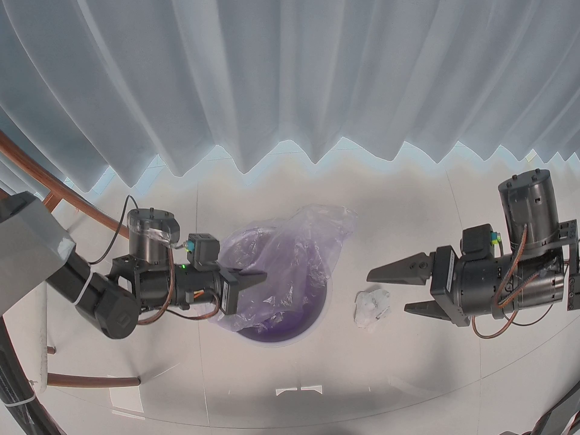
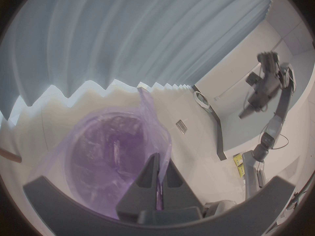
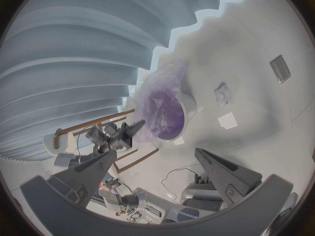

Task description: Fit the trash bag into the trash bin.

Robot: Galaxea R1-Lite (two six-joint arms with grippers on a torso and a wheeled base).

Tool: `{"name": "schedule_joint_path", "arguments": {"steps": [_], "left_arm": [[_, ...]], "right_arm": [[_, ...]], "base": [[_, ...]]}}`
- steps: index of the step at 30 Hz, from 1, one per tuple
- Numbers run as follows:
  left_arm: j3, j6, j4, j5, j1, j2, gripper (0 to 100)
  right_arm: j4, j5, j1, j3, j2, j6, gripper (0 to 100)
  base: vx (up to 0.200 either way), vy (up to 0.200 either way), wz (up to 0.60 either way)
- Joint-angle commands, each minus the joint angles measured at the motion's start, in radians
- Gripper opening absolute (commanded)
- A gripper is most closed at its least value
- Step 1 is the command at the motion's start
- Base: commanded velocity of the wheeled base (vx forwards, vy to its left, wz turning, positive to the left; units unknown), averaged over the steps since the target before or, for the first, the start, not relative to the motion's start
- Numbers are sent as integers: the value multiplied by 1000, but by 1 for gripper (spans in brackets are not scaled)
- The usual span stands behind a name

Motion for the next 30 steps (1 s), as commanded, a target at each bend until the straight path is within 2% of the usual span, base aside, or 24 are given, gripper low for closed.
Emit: {"name": "schedule_joint_path", "arguments": {"steps": [1, 5, 12, 14, 17, 23, 24, 30], "left_arm": [[179, 28, -5, 115, -153, -181, 0], [261, 26, -33, 131, -203, -221, 0], [299, 26, -60, 129, -208, -216, 0], [293, 28, -62, 129, -208, -215, 0], [294, 29, -62, 129, -212, -215, 0], [299, 29, -62, 129, -215, -216, 0], [300, 29, -62, 129, -215, -218, 0], [305, 29, -88, 134, -209, -218, 0]], "right_arm": [[53, -4, 3, -169, 127, 14, 100], [210, -4, 11, -305, 198, 13, 100], [354, -7, 22, -505, 337, -9, 100], [412, -47, 45, -568, 394, -44, 100], [440, -100, 69, -605, 458, -81, 100], [438, -114, 91, -654, 538, -92, 100], [437, -122, 91, -667, 560, -92, 0], [438, -142, 89, -667, 567, -79, 0]], "base": [[0, 0, 0], [0, 0, 0], [0, 0, 0], [0, 0, 0], [0, 0, 0], [0, 0, 0], [0, 0, 0], [0, 0, 0]]}}
